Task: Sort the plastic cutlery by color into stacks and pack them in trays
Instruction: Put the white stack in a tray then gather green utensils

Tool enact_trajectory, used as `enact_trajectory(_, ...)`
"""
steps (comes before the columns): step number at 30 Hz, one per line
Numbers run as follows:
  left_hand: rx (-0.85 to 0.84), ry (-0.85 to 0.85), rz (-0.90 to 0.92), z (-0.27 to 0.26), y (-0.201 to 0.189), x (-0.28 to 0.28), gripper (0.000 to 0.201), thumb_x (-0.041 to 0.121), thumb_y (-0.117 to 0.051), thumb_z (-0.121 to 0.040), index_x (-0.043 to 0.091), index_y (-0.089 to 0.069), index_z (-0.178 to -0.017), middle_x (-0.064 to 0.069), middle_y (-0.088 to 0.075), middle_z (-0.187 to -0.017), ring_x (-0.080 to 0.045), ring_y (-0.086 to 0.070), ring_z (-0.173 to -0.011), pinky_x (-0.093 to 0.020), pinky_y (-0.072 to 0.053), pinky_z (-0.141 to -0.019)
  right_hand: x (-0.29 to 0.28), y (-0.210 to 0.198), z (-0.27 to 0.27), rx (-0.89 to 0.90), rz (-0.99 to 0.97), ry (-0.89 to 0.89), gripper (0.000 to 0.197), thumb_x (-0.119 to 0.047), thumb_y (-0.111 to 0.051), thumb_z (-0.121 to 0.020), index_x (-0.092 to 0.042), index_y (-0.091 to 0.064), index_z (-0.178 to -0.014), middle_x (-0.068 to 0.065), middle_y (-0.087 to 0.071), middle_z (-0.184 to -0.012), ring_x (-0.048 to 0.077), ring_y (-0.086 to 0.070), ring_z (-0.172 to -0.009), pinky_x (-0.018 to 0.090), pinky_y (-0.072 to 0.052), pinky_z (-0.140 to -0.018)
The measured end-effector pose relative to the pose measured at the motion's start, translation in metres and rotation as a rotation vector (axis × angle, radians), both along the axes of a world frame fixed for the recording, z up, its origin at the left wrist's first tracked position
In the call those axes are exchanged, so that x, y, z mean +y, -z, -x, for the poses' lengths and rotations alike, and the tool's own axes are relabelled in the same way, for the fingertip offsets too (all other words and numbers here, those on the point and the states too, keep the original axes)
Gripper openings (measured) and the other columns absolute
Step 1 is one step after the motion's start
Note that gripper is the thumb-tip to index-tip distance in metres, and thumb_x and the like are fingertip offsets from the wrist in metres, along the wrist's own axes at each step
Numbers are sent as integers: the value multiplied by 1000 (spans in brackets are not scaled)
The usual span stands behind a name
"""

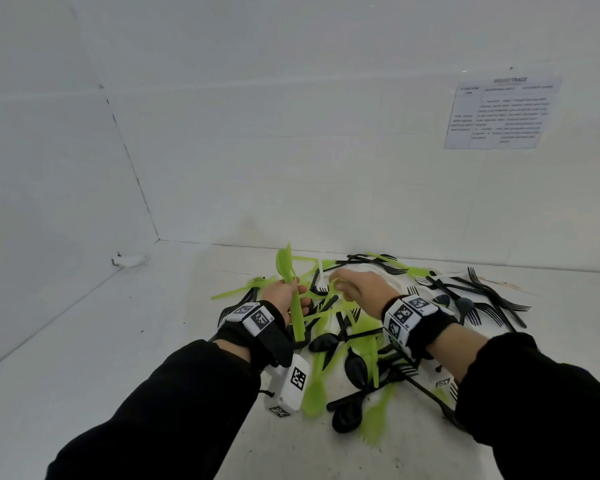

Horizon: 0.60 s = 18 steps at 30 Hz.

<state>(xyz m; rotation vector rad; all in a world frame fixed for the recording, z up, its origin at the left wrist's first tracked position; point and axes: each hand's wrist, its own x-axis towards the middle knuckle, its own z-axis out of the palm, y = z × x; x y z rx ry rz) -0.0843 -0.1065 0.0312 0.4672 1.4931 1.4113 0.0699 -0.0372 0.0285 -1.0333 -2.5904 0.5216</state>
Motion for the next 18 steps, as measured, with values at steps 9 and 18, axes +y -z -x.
enact_trajectory(9,-63,-99,-65,18,-3,-8,24,9,-35,-101,12,-47,-80,-6,-49,-73,-21,-43,-58,-32,-39,-55,-23,7,23,-506,-10,-316,24,-16,-61,-86,1,-63,-103,16,-54,-114,26,-51,-101,27,-39,-86)
enact_trajectory(18,-103,-109,-74,28,-4,-21,16,14,-46,-97,9,-49,-82,-5,-50,-70,-19,-44,-54,-29,-39,-54,-28,29,39,-543,12,-318,44,-22,-62,-88,-8,-52,-128,10,-47,-132,25,-46,-121,30,-37,-95)
